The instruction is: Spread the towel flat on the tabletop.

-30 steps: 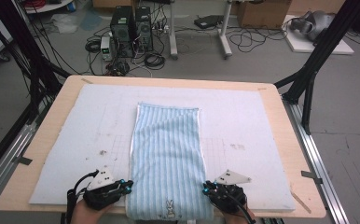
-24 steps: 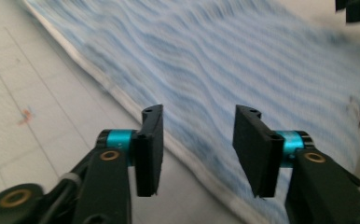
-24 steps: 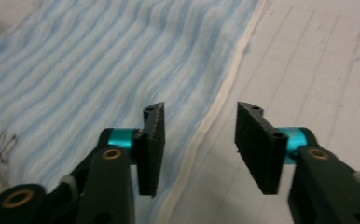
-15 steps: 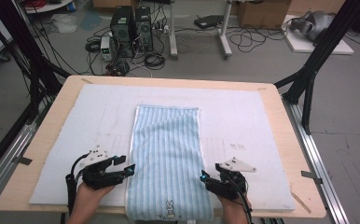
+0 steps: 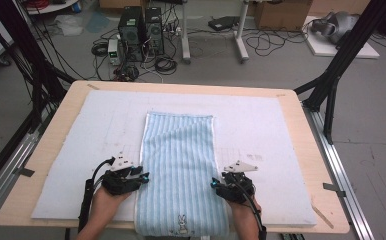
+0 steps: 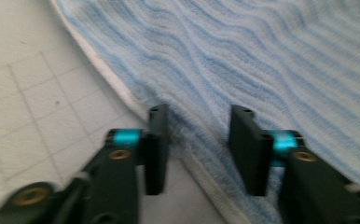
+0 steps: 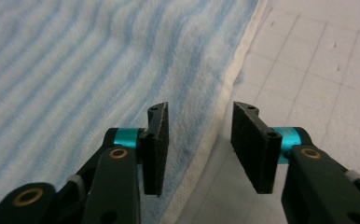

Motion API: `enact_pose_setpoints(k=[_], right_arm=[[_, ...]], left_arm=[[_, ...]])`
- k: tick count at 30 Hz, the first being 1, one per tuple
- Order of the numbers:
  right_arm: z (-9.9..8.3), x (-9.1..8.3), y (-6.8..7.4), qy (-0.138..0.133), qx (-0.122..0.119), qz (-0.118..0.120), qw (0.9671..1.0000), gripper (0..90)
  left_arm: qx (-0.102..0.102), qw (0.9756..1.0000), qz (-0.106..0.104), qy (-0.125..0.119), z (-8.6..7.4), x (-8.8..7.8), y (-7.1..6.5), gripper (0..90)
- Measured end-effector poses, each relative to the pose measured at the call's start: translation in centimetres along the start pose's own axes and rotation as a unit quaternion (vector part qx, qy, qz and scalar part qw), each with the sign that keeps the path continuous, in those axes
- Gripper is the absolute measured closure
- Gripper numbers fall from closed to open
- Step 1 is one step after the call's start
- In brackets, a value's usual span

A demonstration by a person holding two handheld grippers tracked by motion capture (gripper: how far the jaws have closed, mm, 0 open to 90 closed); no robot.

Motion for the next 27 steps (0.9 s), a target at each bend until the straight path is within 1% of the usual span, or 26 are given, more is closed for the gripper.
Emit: enact_pose_setpoints(k=[1,2,3,4,6,8,10,11,13,14,16,17,18,19,20,22,23,25,26,27], right_arm=[[0.0,-0.1,0.0,-0.001,0.001,0.003,1.0,70.1],[-0.1,-0.2,0.0,0.0,0.0,0.008,1.0,75.6],[-0.2,-0.3,0.1,0.0,0.004,0.017,0.9999,81.5],[-0.4,-0.5,0.2,0.001,-0.001,0.019,0.9998,84.8],[-0.8,-0.9,0.6,0.002,-0.015,0.015,0.9998,85.6],[-1.3,-1.4,0.9,0.006,-0.026,0.018,0.9995,85.6],[-1.8,-2.0,1.2,0.008,-0.028,0.019,0.9994,85.6],[-2.1,-2.3,1.2,0.008,-0.032,0.018,0.9993,85.3],[-2.4,-2.7,1.2,0.006,-0.035,0.017,0.9992,83.6],[-2.6,-3.0,1.2,0.005,-0.032,0.015,0.9994,80.8],[-2.6,-3.2,1.1,-0.007,-0.023,0.018,0.9995,69.5],[-2.4,-3.3,1.0,-0.018,-0.02,0.018,0.9995,65.1],[-2.2,-3.4,0.8,-0.03,-0.015,0.02,0.9992,62.7],[-1.8,-3.5,0.6,-0.04,-0.011,0.021,0.9989,59.7],[-1.3,-3.5,0.3,-0.049,-0.013,0.019,0.9986,56.4],[-0.3,-3.2,-0.4,-0.062,-0.004,0.018,0.9979,51.2],[0.3,-2.8,-0.9,-0.065,-0.001,0.014,0.9978,48.9],[1.1,-2.1,-1.6,-0.065,0.003,0.006,0.9979,48.6],[1.6,-1.7,-2.0,-0.063,0.005,0.004,0.998,49.5],[2.0,-1.2,-2.3,-0.059,0.005,0.004,0.9982,51.6]], left_arm=[[0.0,1.0,-0.005,0.001,-0.1,-0.1,-0.1,80.5],[0.002,1.0,-0.006,0.0,-0.1,-0.1,-0.3,84.6],[0.005,1.0,-0.008,0.0,-0.1,-0.2,-0.4,85.2],[0.007,0.9999,-0.01,0.002,-0.2,-0.3,-0.5,85.4],[0.003,0.9998,-0.018,0.002,-0.4,-0.5,-0.7,85.3],[-0.001,0.9996,-0.027,0.002,-0.6,-0.8,-1.0,84.9],[0.004,0.9994,-0.035,0.002,-0.9,-1.1,-1.2,84.9],[0.0,0.9992,-0.039,0.002,-1.1,-1.3,-1.3,84.8],[-0.005,0.999,-0.044,-0.002,-1.3,-1.6,-1.4,83.3],[-0.007,0.9989,-0.046,-0.002,-1.4,-1.7,-1.4,79.1],[-0.017,0.9989,-0.044,-0.003,-1.3,-1.8,-1.2,62.1],[-0.02,0.999,-0.041,-0.005,-1.1,-1.8,-1.0,54.3],[-0.024,0.9988,-0.042,-0.01,-0.8,-1.8,-0.8,50.5],[-0.029,0.9986,-0.041,-0.017,-0.5,-1.8,-0.4,48.2],[-0.035,0.9982,-0.041,-0.025,-0.1,-1.8,-0.1,46.5],[-0.045,0.9975,-0.032,-0.044,1.0,-1.7,1.1,45.1],[-0.052,0.997,-0.029,-0.05,1.4,-1.6,1.6,44.8],[-0.062,0.9963,-0.016,-0.058,2.2,-1.3,2.9,44.5],[-0.067,0.9955,-0.011,-0.066,2.5,-1.2,3.5,44.4],[-0.076,0.9941,-0.006,-0.078,2.8,-1.2,4.0,44.6]])
Point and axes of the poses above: each handheld gripper's, and its own axes: x roughly forward along the jaws, z roughly out of its top, y roughly to its left, the point moved 9 cm from there along x, roughly forward along the jaws, and after that the axes turned 5 degrees about z, right-handed, at the moved point
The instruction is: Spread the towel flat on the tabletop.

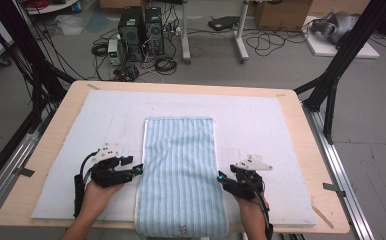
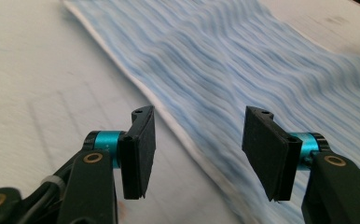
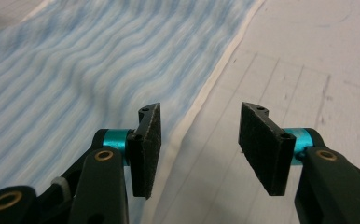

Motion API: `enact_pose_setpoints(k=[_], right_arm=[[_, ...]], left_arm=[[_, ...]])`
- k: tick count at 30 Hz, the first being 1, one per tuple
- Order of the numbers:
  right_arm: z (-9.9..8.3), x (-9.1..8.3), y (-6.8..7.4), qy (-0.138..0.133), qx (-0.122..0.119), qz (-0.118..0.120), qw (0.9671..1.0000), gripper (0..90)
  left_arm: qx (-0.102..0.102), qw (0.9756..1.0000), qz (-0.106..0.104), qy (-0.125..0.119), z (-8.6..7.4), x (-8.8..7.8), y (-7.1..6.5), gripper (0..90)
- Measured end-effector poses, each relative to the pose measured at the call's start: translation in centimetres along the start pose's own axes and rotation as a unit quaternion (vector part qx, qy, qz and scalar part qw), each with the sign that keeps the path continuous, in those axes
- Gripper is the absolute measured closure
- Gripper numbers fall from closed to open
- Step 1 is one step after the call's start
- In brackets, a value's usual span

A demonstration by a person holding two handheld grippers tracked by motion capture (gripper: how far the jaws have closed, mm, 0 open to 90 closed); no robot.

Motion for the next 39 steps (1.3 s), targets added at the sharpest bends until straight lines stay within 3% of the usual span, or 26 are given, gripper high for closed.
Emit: enact_pose_setpoints(k=[3,6,7,9,10,11,14,17,19,21,22,25,32,36,39], right_arm=[[0.6,1.9,-0.5,0.02,0.002,-0.002,0.9998,56.1],[0.3,3.7,-0.1,0.049,-0.003,0.007,0.9988,60.3],[0.3,3.7,-0.1,0.044,-0.014,-0.002,0.999,64.6],[0.1,3.5,-0.1,0.047,-0.014,0.003,0.9988,79.0],[0.0,3.3,0.0,0.048,-0.014,0.016,0.9986,86.1],[-0.1,3.0,0.2,0.05,-0.021,0.019,0.9984,87.8],[-0.8,2.2,0.3,0.055,-0.048,0.008,0.9973,87.9],[-1.4,1.4,0.1,0.057,-0.054,0.007,0.9969,87.9],[-1.4,1.2,-0.1,0.059,-0.057,0.002,0.9966,81.6],[-0.9,1.1,-0.5,0.052,-0.055,-0.005,0.9971,65.7],[-0.5,1.1,-0.6,0.039,-0.045,-0.003,0.9982,56.6],[0.7,1.1,-1.7,0.011,-0.022,-0.007,0.9997,42.8],[3.0,2.0,-3.6,-0.001,-0.012,-0.026,0.9996,35.6],[4.4,2.7,-4.6,-0.001,-0.019,-0.033,0.9993,35.3],[5.6,3.9,-5.5,0.007,-0.012,-0.032,0.9994,34.7]], left_arm=[[-0.02,0.9996,0.012,-0.017,0.4,0.2,1.0,44.9],[-0.02,0.9994,0.019,-0.019,0.4,0.3,1.4,45.4],[-0.016,0.9995,0.02,-0.02,0.5,0.3,1.5,45.4],[-0.003,0.9997,0.023,-0.008,0.9,0.4,1.7,45.4],[-0.002,0.9997,0.021,-0.015,1.4,0.4,1.8,45.4],[-0.006,0.9995,0.017,-0.028,1.9,0.4,2.0,45.3],[-0.003,0.9996,0.025,-0.014,2.3,1.0,2.9,42.8],[-0.008,0.9994,0.03,-0.013,2.6,1.8,3.8,42.1],[-0.015,0.9996,0.025,0.001,2.8,2.5,4.1,42.2],[-0.008,0.9997,0.022,0.0,3.5,3.3,4.3,42.1],[-0.008,0.9998,0.021,0.001,4.0,3.9,4.4,42.1],[-0.009,0.9997,0.02,0.005,5.3,5.5,4.7,42.1],[0.008,0.9995,0.025,0.017,7.3,9.7,5.2,42.8],[0.005,0.9984,0.04,0.039,7.3,11.9,5.9,44.5],[0.021,0.9964,0.057,0.059,6.8,13.0,6.2,53.5]])
Point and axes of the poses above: each handheld gripper's, and its own axes: x roughly forward along the jaws, z roughly out of its top, y roughly to its left, the point moved 9 cm from there along x, roughly forward along the jaws, and after that the axes turned 5 degrees about z, right-handed, at the moved point
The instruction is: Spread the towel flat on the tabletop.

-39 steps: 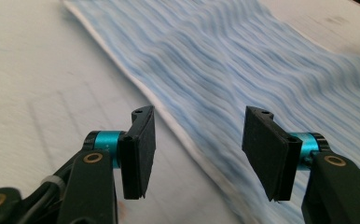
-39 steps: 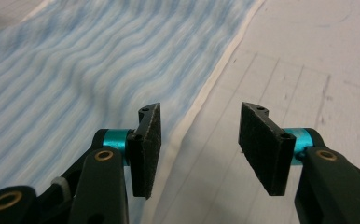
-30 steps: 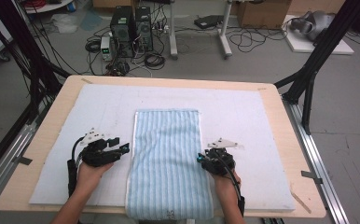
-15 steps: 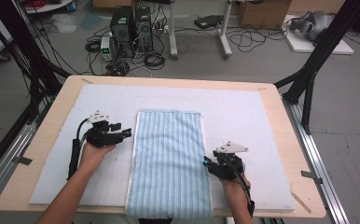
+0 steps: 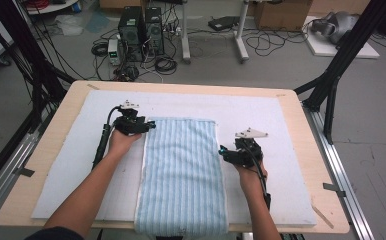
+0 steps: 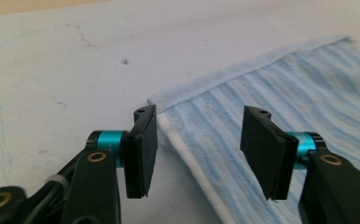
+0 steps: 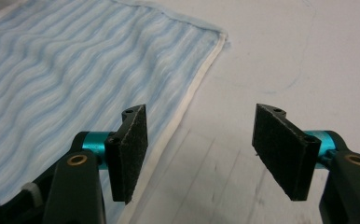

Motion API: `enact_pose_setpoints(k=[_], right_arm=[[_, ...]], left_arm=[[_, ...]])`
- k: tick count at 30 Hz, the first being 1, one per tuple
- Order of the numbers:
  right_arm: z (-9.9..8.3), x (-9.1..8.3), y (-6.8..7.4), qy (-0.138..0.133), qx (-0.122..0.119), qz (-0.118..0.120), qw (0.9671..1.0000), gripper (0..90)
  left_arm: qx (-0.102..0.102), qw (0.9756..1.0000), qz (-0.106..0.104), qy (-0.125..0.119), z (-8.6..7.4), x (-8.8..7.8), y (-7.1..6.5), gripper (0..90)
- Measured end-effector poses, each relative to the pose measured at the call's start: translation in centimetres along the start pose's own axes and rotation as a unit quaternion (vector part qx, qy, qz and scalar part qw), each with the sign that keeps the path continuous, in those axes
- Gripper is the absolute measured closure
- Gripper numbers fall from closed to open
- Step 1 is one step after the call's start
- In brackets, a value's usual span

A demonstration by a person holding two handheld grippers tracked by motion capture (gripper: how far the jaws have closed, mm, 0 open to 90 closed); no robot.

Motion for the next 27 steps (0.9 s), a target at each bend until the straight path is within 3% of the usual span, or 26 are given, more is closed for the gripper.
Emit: enact_pose_setpoints(k=[3,6,7,8,11,13,15,16,19,21,24,25,27], right_arm=[[1.4,1.8,-0.8,0.007,0.0,-0.004,1.0,36.0],[2.5,3.8,-1.9,0.023,0.006,-0.028,0.9993,41.1],[2.7,4.6,-2.1,0.031,0.008,-0.029,0.9991,44.2],[2.9,5.3,-2.2,0.041,0.005,-0.033,0.9986,47.2],[3.7,7.0,-2.0,0.032,0.004,-0.026,0.9992,55.4],[3.7,8.0,-1.8,0.034,0.015,-0.019,0.9992,61.4],[3.1,8.9,-1.8,0.054,0.022,-0.025,0.998,66.7],[3.1,8.9,-1.9,0.047,0.029,-0.024,0.9982,73.3],[3.3,9.1,-1.8,0.049,0.017,-0.019,0.9985,87.5],[3.5,9.0,-2.4,0.057,-0.007,-0.05,0.9971,87.9],[3.6,8.9,-3.1,0.052,0.001,-0.061,0.9967,86.4],[3.7,9.0,-3.2,0.049,0.004,-0.063,0.9968,82.3],[3.6,8.8,-3.2,0.047,0.01,-0.059,0.9971,72.2]], left_arm=[[-0.001,0.9998,0.014,0.013,-0.5,0.8,0.1,63.6],[0.01,0.9995,0.027,0.014,-0.7,1.1,0.0,73.5],[0.011,0.9997,0.018,0.015,-0.7,1.1,-0.2,82.8],[0.008,0.9996,0.024,0.013,-0.7,1.2,-0.3,86.4],[0.012,0.9994,0.032,0.008,-0.6,1.4,-0.3,87.3],[-0.001,0.9996,0.027,0.009,-0.4,1.6,-0.2,87.5],[-0.003,0.9995,0.029,0.014,-0.2,1.7,0.0,87.5],[0.0,0.9994,0.029,0.019,-0.1,1.8,0.1,87.5],[0.004,0.9993,0.034,0.013,0.3,2.1,0.2,87.5],[-0.006,0.9994,0.032,0.013,0.3,2.4,0.3,87.5],[-0.006,0.9996,0.029,0.004,0.4,2.6,0.1,86.1],[-0.008,0.9996,0.027,0.001,0.4,2.7,0.0,79.4],[-0.025,0.9992,0.031,0.001,0.5,2.4,0.4,56.5]])
Point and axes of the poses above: each handheld gripper's, and its own axes: x roughly forward along the jaws, z roughly out of its top, y roughly to its left, the point moved 9 cm from there along x, roughly forward along the jaws, and after that the axes turned 5 degrees about z, right-handed, at the moved point
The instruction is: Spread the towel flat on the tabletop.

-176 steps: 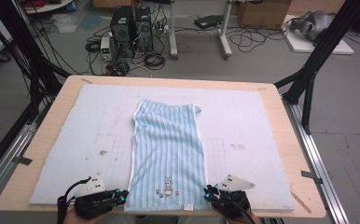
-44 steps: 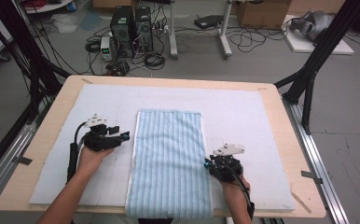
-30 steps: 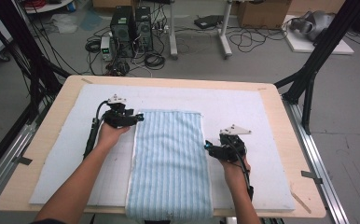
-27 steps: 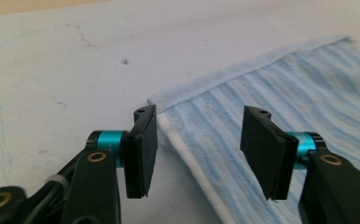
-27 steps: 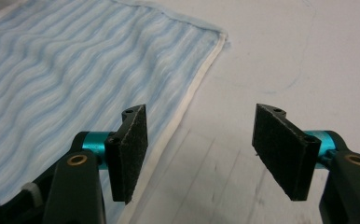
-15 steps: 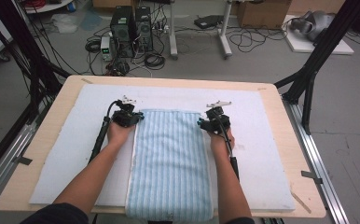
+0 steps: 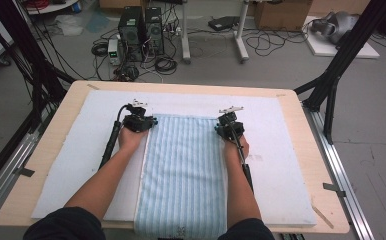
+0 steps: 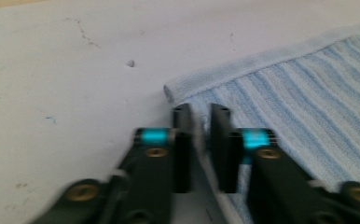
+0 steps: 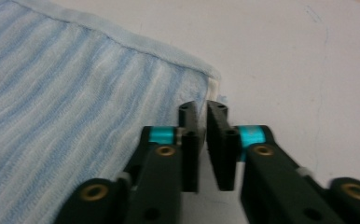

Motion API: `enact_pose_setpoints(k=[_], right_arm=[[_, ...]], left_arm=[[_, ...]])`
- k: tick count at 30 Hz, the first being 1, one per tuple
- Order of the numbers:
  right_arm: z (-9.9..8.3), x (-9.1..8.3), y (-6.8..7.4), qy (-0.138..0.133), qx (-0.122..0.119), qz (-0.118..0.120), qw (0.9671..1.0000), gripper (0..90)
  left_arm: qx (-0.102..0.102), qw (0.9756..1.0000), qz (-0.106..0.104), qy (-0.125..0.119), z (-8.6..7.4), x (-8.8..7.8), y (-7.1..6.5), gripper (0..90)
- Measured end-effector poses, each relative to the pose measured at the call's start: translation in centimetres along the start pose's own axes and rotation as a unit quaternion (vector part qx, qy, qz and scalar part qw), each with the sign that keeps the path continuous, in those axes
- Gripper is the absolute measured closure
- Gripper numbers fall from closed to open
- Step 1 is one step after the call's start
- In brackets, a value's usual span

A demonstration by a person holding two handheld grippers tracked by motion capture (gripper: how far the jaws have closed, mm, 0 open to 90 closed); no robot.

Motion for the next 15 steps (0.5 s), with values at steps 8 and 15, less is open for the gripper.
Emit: enact_pose_setpoints(k=[8,15], right_arm=[[-0.1,-4.0,-0.4,-0.022,0.011,0.041,0.9989,36.1],[-2.2,-8.1,-0.9,-0.032,-0.028,0.066,0.9969,19.6]], left_arm=[[-0.023,0.9976,-0.036,-0.055,0.8,-3.0,1.2,38.2],[-0.02,0.9928,-0.085,-0.082,0.6,-7.0,0.7,28.1]])
Point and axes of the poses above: each handheld gripper's, and its own axes: x roughly forward along the jaws, z roughly out of its top, y roughly to its left, the point moved 9 cm from there along x, roughly forward along the jaws, and after that the axes turned 5 degrees about z, right-handed, at the moved point
